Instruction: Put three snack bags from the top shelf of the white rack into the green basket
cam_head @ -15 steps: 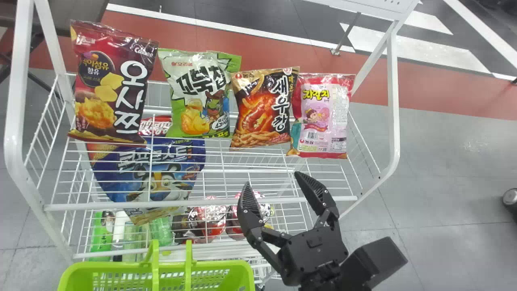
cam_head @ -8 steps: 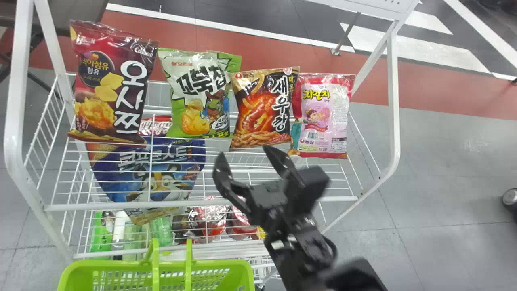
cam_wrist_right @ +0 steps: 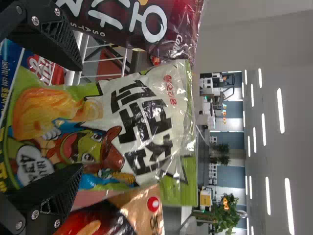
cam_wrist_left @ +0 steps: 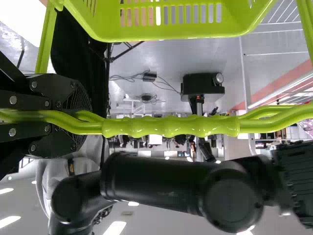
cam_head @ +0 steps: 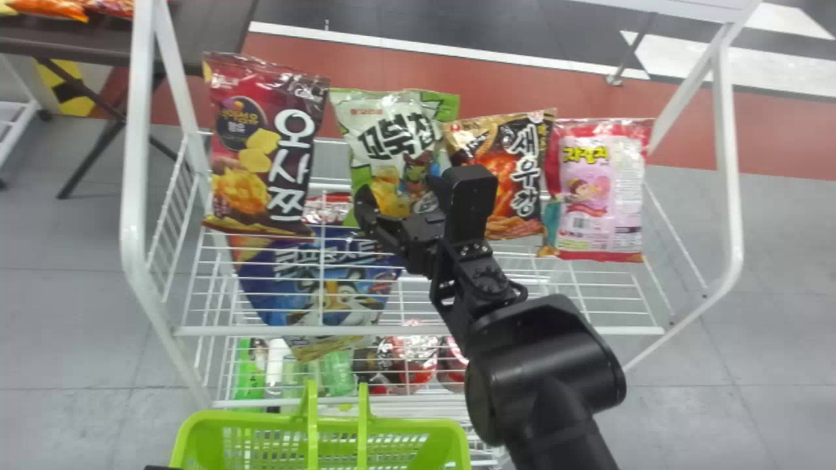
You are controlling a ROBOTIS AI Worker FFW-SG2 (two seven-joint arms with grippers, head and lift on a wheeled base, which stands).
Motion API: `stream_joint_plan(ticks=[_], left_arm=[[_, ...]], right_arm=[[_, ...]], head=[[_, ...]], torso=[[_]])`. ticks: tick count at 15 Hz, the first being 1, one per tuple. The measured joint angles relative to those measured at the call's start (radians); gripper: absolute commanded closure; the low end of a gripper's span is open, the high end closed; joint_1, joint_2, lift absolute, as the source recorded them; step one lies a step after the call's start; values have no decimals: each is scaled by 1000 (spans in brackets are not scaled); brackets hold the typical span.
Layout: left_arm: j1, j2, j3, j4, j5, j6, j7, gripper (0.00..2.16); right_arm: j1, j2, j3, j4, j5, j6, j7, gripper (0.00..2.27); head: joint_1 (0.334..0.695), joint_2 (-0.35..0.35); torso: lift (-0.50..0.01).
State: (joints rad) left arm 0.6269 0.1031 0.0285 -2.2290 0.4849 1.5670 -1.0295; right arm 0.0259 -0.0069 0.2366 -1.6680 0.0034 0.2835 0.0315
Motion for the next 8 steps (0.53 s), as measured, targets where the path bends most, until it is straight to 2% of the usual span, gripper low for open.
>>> stream_joint_plan(ticks=[1,2,3,8], left_arm=[[-1,2,7,1,4,0,0,2152],[-3,4,11,3,8,0,1,2152],[-6,5,13,8,12,0,2,2152],[-21,6,13,18,18,0,7,2152]], right_arm=[[-31,3,3,39,3,0,3,893],[-54,4,4,64,3,2,15,1541],[-70,5,5,80,4,14,24,1909],[-64,6,8,56,10,99,28,2010]], head=[[695,-125],[695,-116],[695,-111],[695,-107]], torso=[[0],[0],[0],[0]])
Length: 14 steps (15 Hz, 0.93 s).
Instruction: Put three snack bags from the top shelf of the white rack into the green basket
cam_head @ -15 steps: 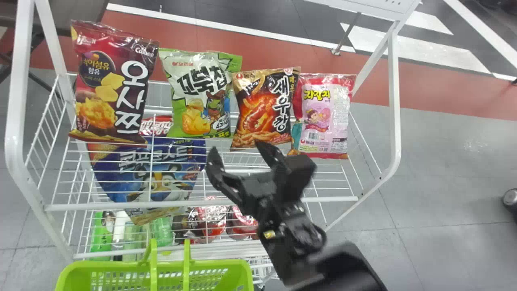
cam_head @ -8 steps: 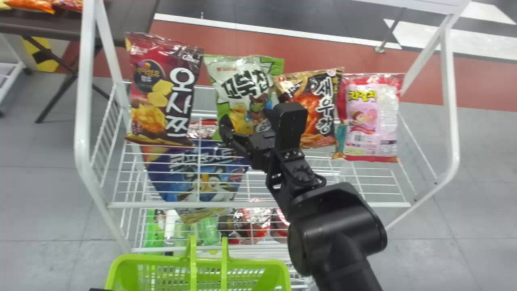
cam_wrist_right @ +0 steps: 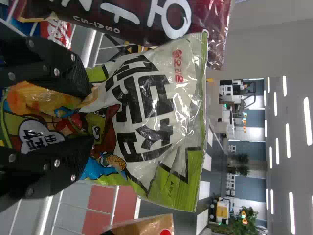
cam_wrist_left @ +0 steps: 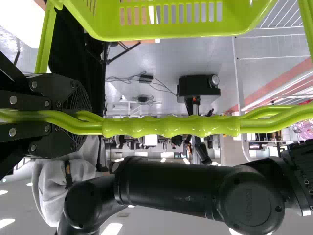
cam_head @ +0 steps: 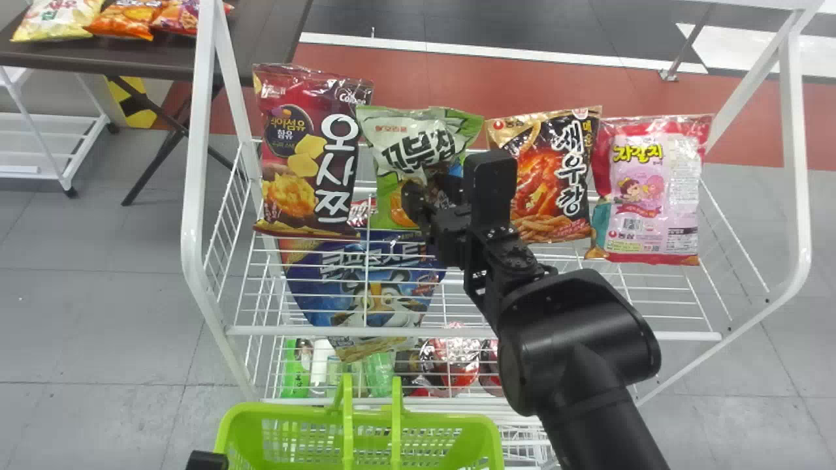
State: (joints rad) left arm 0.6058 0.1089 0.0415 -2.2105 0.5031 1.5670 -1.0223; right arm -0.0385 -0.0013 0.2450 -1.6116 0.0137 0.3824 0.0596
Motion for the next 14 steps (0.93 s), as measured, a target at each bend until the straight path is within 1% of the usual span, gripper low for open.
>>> stream_joint_plan(ticks=[3,6,10,12,14], left_arm=[[-1,0,-1,0,1,0,-1,2152],[2,0,-2,-1,1,0,-3,2152],[2,-2,-9,-8,-2,0,1,2152],[2,-5,-9,-11,-2,0,3,2152],[2,-9,-3,-19,-2,0,4,2152]], right_arm=[[30,-1,-3,-37,0,15,1,2010],[102,-9,-8,-148,1,38,2,2010],[245,-31,-30,-362,-8,89,46,2007],[337,-44,-46,-492,-12,110,57,2007],[447,-69,-66,-645,-14,164,59,2007]], head=[[695,-111],[695,-119],[695,-144],[695,-176],[695,-201]], torso=[[0],[0],[0],[0],[0]])
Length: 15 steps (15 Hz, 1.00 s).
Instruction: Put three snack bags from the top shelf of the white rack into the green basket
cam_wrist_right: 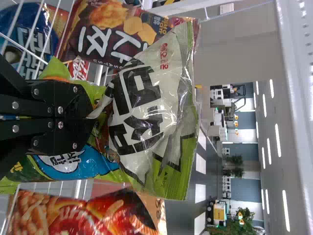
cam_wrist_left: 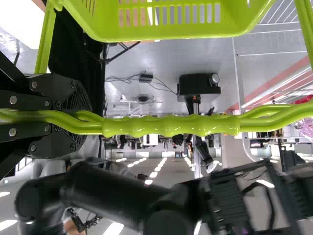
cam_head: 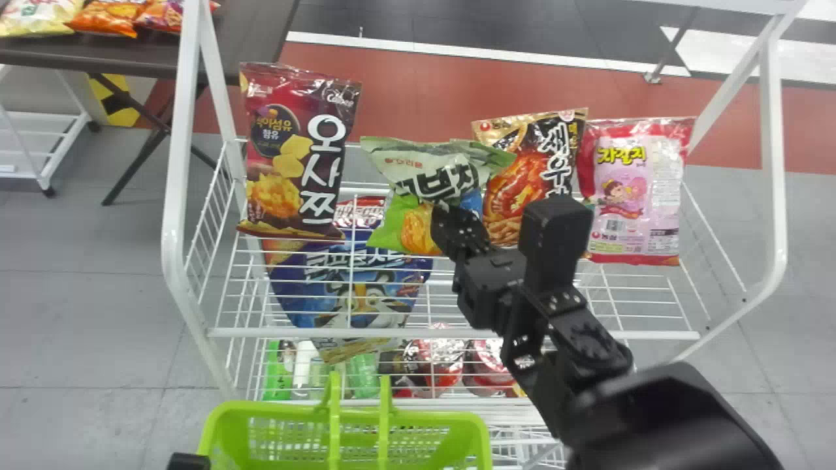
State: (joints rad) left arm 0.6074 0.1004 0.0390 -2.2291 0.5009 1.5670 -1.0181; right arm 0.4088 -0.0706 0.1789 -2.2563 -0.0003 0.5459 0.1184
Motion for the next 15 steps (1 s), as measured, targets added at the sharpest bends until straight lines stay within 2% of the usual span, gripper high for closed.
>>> stream_joint_plan(ticks=[3,6,9,15], left_arm=[[5,-5,5,-22,0,0,4,2152],[9,-11,7,-34,-3,0,15,2152],[17,-16,6,-51,-3,0,30,2152],[3,-19,-2,-51,-5,0,51,2152]], right_arm=[[155,-38,-72,-183,-46,114,38,2007],[294,-50,-215,-297,-208,194,141,2007],[375,-47,-311,-340,-340,324,210,2007],[443,-40,-332,-297,-454,521,290,2010]], head=[[695,-289],[695,-350],[695,-350],[695,-350]], torso=[[0],[0],[0],[0]])
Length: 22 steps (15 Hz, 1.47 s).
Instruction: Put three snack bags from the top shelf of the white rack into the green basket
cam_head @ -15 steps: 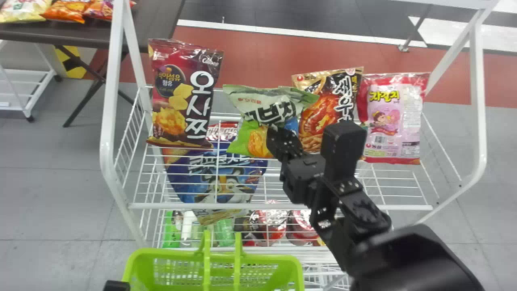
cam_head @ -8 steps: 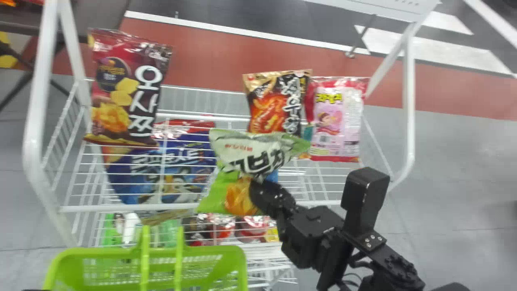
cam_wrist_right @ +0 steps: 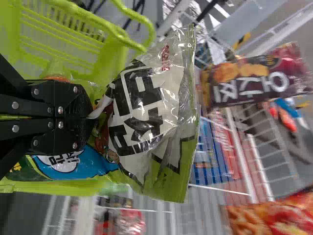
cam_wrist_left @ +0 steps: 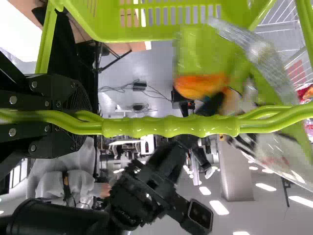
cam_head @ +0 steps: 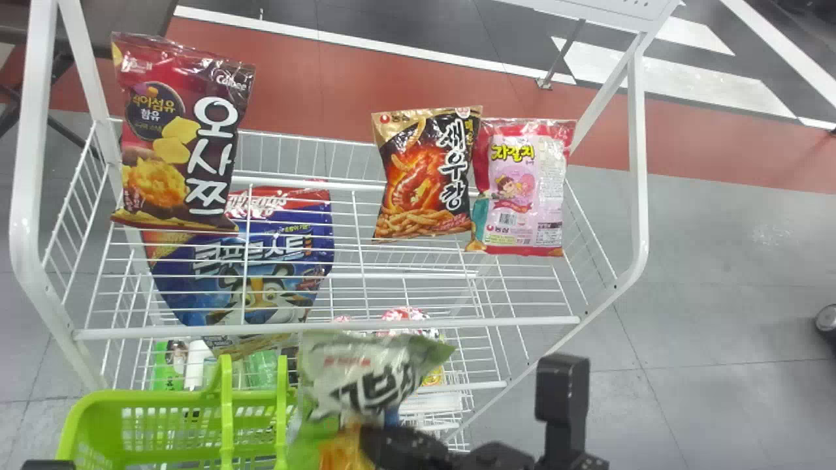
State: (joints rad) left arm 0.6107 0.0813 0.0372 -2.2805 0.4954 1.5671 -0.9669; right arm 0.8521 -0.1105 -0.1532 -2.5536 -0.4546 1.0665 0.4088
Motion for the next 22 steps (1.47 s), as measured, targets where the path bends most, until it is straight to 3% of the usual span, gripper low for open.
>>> stream_joint_plan(ticks=[8,9,10,11,12,18,22], left_arm=[[0,0,-6,0,0,0,3,2152],[0,0,-8,-1,-1,0,4,2152],[0,0,-9,-2,-1,0,4,2152],[0,0,-11,-2,-1,0,4,2152],[0,0,-12,-2,-2,0,4,2152],[10,0,-14,-7,-2,0,2,2152],[13,0,-18,-8,-2,0,4,2152]], right_arm=[[-45,-12,110,208,34,22,9,1953],[-57,-12,123,231,56,19,3,1767],[-67,-12,134,247,70,20,1,1379],[-76,-12,142,260,78,23,4,414],[-80,-13,146,265,80,23,19,-2],[-56,-17,116,222,71,-22,61,49],[-38,-14,75,214,112,-276,32,63]], head=[[695,-350],[695,-350],[695,-350],[695,-350],[695,-350],[695,-350],[695,-350]], torso=[[0],[0],[0],[0],[0],[0],[0]])
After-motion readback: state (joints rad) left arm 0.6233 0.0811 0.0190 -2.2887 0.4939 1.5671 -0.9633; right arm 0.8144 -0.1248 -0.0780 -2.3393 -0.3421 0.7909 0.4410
